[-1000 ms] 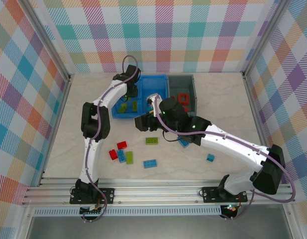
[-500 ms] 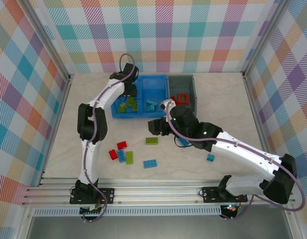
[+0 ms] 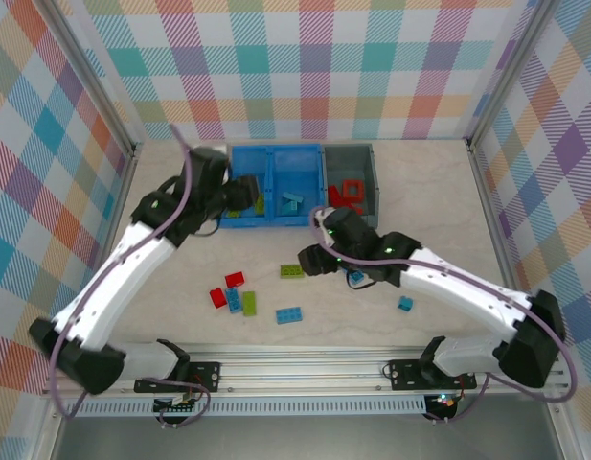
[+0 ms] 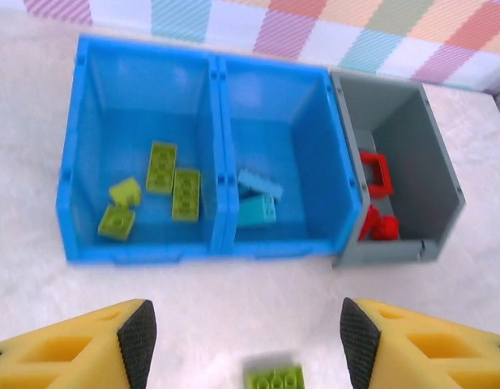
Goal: Sort the legos into containers by color
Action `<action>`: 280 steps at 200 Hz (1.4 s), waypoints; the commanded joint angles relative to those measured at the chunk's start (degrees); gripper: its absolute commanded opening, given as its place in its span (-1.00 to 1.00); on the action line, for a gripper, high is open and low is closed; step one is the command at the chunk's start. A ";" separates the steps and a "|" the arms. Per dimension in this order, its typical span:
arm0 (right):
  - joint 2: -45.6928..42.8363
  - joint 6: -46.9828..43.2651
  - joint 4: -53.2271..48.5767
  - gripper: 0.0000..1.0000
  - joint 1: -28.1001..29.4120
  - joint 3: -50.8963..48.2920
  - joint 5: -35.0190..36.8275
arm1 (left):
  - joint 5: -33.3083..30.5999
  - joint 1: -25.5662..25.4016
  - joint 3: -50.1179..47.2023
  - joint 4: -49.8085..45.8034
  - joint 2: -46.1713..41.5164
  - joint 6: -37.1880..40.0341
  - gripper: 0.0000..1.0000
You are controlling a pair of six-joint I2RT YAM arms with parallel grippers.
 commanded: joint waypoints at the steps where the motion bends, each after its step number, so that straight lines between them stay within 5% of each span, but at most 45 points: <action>1: 3.86 -2.12 1.84 0.43 2.25 2.84 -2.15 | 0.29 -0.01 -7.88 -6.78 -9.74 -5.88 0.28; 43: 15.24 -10.73 0.45 0.59 5.00 8.80 -2.78 | -0.62 0.07 -14.86 -13.84 -27.60 -10.24 0.34; 95: 31.31 -23.94 0.63 0.73 7.25 17.83 -2.95 | 0.10 0.07 -15.21 -14.87 -35.75 -13.45 0.41; 170: 48.47 -32.82 -1.88 0.78 8.04 33.13 -2.70 | -1.64 0.07 -14.00 -17.15 -38.48 -14.36 0.41; 280: 57.61 -32.72 -4.75 0.77 9.14 44.21 -5.08 | -1.51 0.07 -12.39 -17.81 -38.16 -14.05 0.42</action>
